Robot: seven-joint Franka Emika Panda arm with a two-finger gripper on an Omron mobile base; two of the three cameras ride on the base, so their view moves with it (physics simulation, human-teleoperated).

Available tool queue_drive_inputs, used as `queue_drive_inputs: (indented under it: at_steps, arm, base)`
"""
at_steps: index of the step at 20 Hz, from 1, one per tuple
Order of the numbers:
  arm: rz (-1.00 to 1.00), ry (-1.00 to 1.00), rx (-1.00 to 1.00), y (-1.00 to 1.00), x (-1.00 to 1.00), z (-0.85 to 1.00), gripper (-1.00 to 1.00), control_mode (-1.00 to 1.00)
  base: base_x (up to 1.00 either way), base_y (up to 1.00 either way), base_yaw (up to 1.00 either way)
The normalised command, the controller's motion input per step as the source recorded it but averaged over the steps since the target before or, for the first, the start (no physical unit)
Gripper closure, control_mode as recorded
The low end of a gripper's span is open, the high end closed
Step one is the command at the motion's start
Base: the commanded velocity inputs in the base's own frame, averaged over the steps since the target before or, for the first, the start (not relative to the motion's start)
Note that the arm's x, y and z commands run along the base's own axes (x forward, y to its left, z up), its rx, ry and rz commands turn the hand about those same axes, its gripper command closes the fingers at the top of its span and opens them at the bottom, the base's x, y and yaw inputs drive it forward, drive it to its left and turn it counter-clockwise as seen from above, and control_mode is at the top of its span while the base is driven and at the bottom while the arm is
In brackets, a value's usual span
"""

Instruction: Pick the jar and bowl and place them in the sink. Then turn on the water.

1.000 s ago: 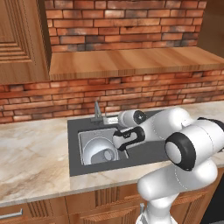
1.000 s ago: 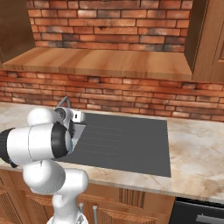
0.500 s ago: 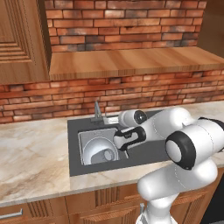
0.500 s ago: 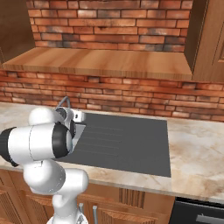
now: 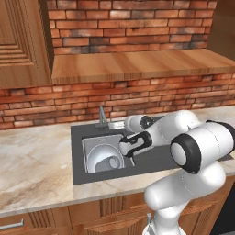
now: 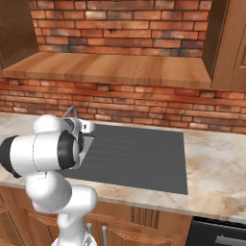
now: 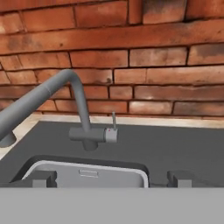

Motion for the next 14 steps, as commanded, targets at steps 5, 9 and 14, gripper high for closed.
queue_drive_inputs:
  at_steps: [5,9,14]
  arm:
    - [0.00,-0.07,0.00,0.00,0.21,0.00,-1.00,-1.00]
    - [0.00,-0.06,0.00,0.00,0.21,-0.02,-1.00,-1.00]
    - [0.00,-0.05,0.00,0.00,0.16,-0.07,-1.00,-1.00]
  base:
    - [0.00,0.00,0.00]
    - [0.00,0.00,0.00]
    - [0.00,0.00,0.00]
